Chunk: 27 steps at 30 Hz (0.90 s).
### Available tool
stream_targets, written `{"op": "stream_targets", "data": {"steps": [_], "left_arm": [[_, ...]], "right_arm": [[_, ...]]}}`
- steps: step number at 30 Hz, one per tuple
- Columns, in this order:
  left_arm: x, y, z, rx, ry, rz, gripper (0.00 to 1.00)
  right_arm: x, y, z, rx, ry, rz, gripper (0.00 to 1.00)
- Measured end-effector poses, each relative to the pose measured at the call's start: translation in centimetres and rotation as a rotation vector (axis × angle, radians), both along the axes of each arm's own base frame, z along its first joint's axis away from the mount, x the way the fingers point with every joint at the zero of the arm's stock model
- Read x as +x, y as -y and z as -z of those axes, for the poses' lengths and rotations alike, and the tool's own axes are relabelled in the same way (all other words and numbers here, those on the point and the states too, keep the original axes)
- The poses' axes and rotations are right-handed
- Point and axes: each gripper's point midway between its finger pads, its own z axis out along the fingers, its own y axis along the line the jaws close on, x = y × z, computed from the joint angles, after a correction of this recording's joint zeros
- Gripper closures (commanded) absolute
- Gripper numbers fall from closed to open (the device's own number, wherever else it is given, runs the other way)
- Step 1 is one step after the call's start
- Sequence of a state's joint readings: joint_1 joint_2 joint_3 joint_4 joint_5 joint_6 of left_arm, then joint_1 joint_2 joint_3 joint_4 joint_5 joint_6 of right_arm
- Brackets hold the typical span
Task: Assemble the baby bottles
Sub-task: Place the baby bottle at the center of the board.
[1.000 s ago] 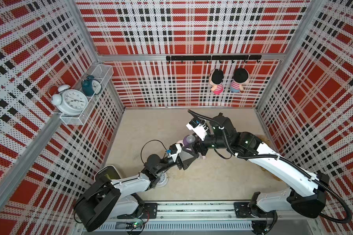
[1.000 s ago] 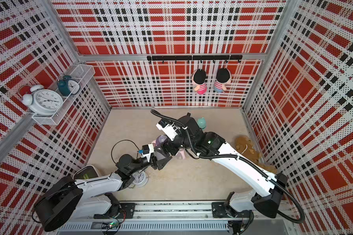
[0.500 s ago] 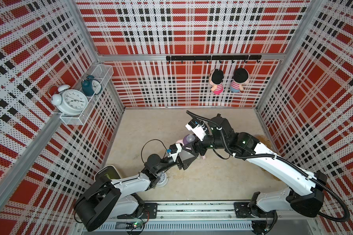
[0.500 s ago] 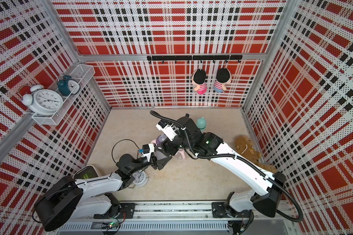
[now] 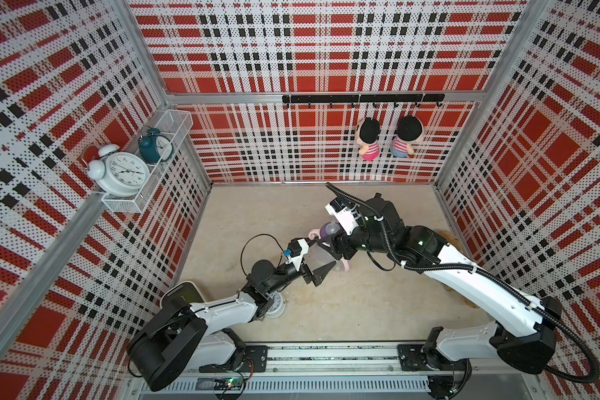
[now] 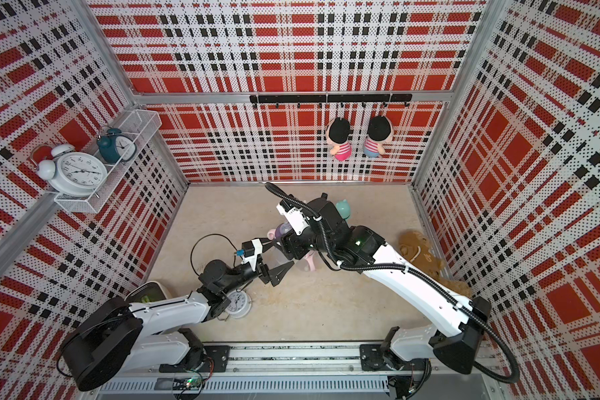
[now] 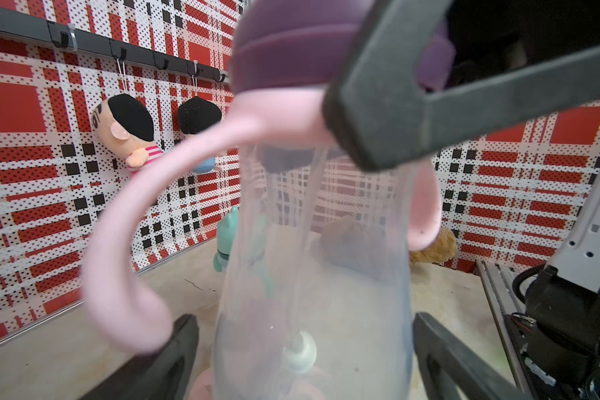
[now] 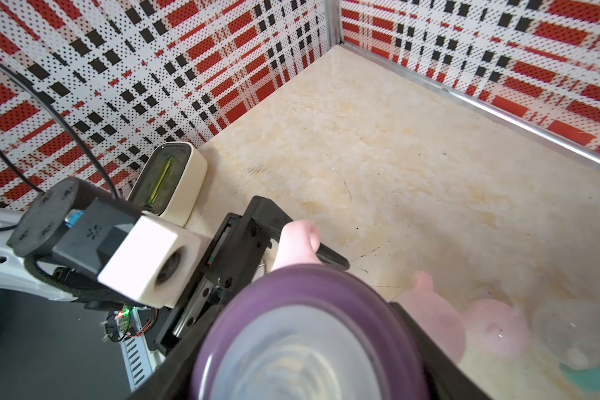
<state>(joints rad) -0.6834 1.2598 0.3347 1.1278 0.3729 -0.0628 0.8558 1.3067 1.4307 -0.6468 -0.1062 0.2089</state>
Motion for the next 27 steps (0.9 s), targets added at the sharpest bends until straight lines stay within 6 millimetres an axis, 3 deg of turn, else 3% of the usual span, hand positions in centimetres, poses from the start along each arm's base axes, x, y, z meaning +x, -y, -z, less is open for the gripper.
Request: {"op": "stream_targets", "data": {"steps": [5,17,22,27], "left_arm": [[0.9,-0.5,0.3,-0.004,-0.024,-0.041,0.02],[2.2,-1.6,0.7,-0.006,-0.066,-0.105,0.02],[2.3,-1.6,1.1,0.004,-0.078,-0.108,0.02],[2.7,-1.3,1.4,0.012,-0.088,-0.108,0.02]], "right_arm": [[1.7,2.8,-1.4,0.021,0.03,0.102,0.49],[6.4,9.2,-2.5,-0.008,0.068,0.381,0.49],[6.6,12.7,-1.4,-0.025,0.068,0.509,0.49],[6.0,14.8,1.8,-0.066,0.034,0.582,0.49]]}}
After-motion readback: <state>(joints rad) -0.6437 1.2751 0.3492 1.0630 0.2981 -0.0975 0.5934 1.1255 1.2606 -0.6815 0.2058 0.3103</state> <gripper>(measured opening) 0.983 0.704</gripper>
